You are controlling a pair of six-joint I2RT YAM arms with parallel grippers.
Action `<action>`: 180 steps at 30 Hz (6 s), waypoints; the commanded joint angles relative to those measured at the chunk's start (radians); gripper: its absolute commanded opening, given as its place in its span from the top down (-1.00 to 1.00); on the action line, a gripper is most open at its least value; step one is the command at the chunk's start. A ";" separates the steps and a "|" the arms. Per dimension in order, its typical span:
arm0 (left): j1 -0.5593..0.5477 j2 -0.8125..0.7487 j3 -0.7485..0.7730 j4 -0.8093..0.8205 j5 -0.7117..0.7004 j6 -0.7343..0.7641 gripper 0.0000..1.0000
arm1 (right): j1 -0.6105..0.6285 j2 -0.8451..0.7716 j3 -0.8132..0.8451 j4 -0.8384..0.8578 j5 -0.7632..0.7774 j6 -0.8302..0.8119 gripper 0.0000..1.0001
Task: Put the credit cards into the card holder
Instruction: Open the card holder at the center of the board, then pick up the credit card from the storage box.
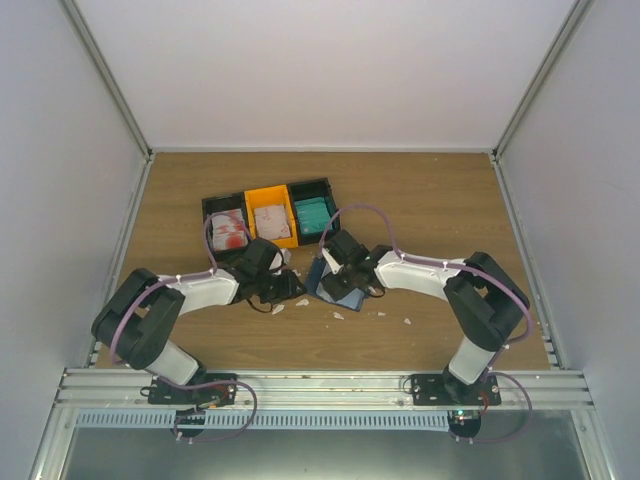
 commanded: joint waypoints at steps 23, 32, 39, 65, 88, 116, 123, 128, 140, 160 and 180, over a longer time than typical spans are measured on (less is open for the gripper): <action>-0.037 -0.042 -0.133 0.236 0.075 -0.150 1.00 | 0.067 0.119 0.127 -0.029 0.079 0.436 -0.01; -0.058 -0.156 -0.097 0.065 -0.085 -0.111 0.45 | 0.068 0.099 0.017 0.051 -0.028 0.401 0.11; -0.001 -0.246 0.147 -0.259 -0.225 0.106 0.04 | 0.068 0.063 -0.035 0.120 -0.052 0.293 0.10; 0.332 -0.098 0.455 -0.512 -0.262 0.435 0.25 | 0.141 -0.070 -0.099 0.097 -0.125 0.464 0.17; 0.370 0.190 0.514 -0.480 -0.307 0.417 0.54 | 0.143 -0.022 -0.182 0.152 -0.132 0.355 0.17; 0.152 0.223 0.569 -0.619 -0.344 0.540 0.34 | 0.052 -0.027 -0.191 0.127 -0.140 0.292 0.17; 0.154 0.254 0.559 -0.631 -0.372 0.585 0.19 | 0.041 0.001 -0.179 0.132 -0.164 0.297 0.17; 0.167 0.288 0.587 -0.641 -0.404 0.573 0.00 | 0.039 0.017 -0.176 0.135 -0.175 0.304 0.17; 0.173 0.308 0.592 -0.653 -0.435 0.586 -0.22 | 0.039 0.028 -0.176 0.142 -0.178 0.304 0.16; 0.172 0.241 0.602 -0.705 -0.303 0.593 0.38 | 0.039 0.030 -0.180 0.145 -0.174 0.307 0.17; 0.168 0.285 0.581 -0.661 -0.436 0.585 0.05 | 0.039 0.051 -0.179 0.158 -0.182 0.307 0.17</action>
